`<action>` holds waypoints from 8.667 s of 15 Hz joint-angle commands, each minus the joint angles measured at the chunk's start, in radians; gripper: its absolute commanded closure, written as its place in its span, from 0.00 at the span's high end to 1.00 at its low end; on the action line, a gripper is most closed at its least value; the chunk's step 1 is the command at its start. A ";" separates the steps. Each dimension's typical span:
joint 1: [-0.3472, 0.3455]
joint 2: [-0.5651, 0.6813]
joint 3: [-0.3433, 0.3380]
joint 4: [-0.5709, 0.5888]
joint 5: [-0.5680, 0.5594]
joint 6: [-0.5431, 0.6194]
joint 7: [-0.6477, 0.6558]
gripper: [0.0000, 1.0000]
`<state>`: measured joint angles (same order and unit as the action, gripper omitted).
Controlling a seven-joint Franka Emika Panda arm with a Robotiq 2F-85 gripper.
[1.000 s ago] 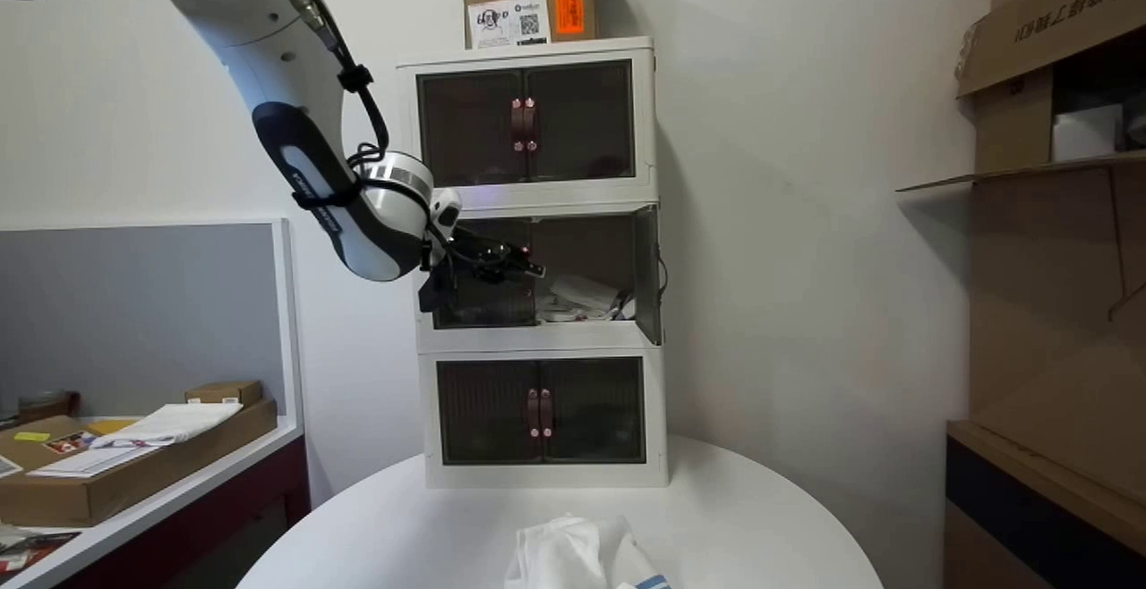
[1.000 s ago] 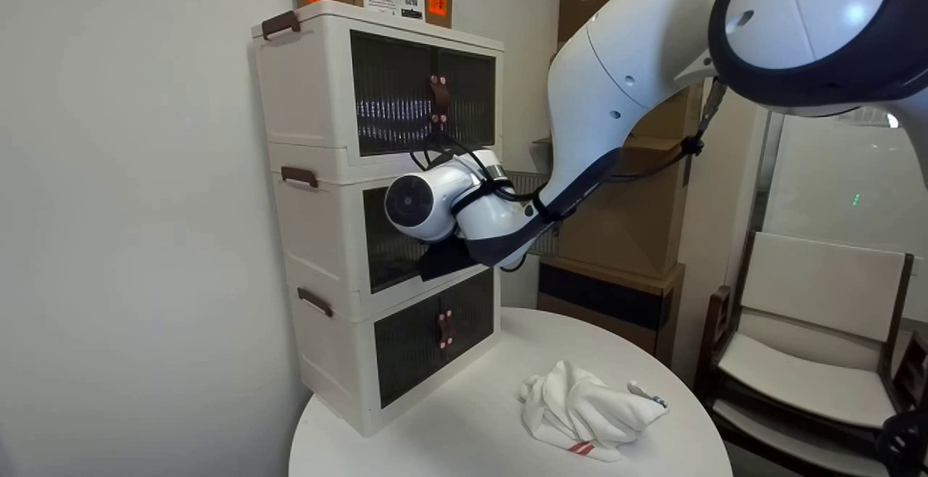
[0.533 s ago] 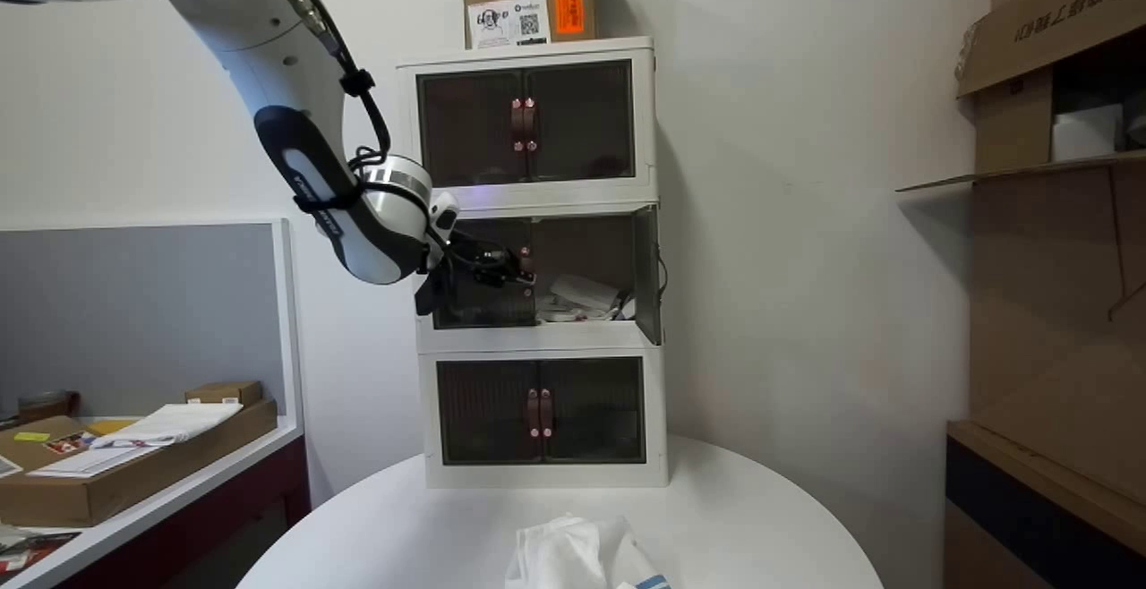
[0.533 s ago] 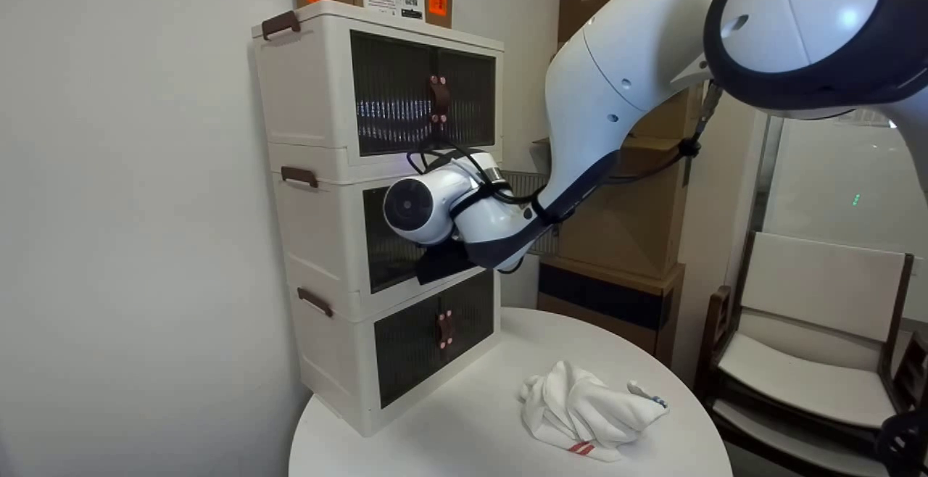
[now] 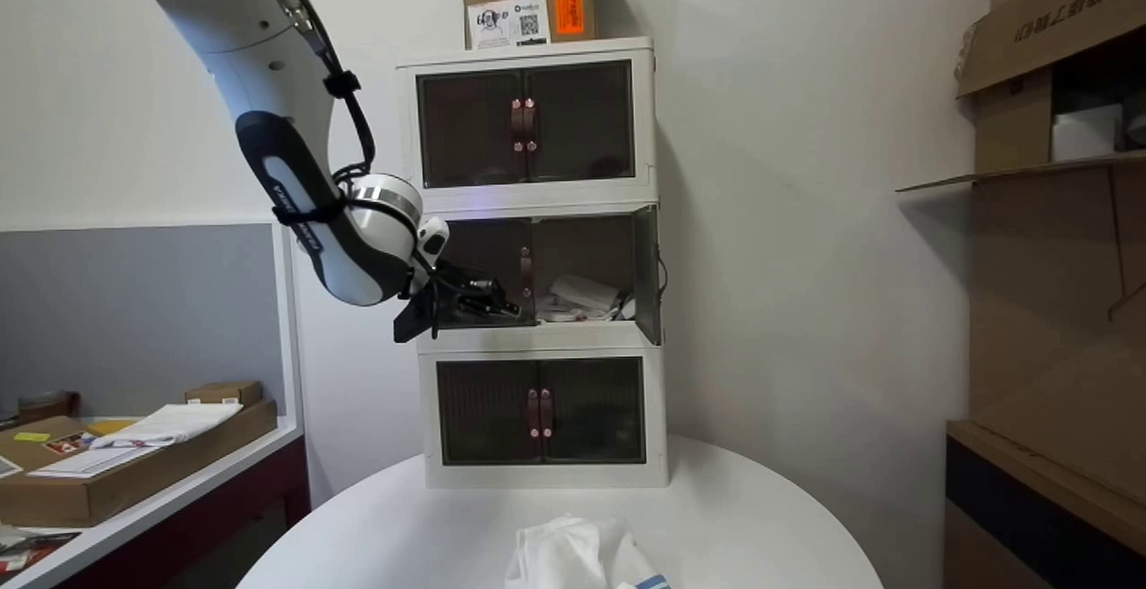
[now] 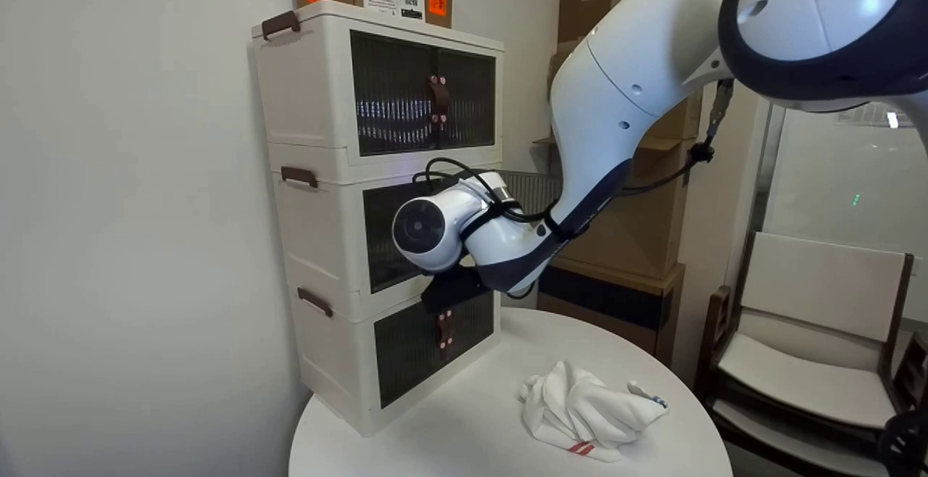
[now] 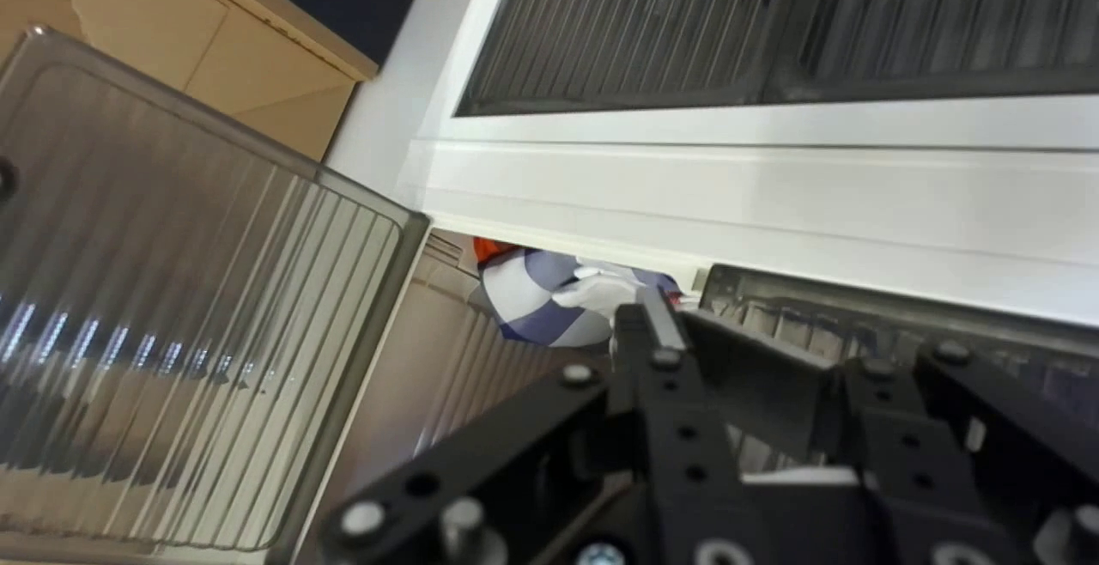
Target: Open the left door on the middle cabinet
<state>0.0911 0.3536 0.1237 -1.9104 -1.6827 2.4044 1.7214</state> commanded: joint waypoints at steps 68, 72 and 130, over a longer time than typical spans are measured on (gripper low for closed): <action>-0.010 -0.294 0.016 -0.256 0.212 0.359 -0.255 1.00; -0.019 -0.312 0.000 -0.340 0.441 0.486 -0.557 1.00; 0.071 -0.147 -0.002 0.257 1.445 -0.247 -1.860 1.00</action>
<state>0.1359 0.2736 0.1265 -1.5684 -0.2241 2.1339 -0.2599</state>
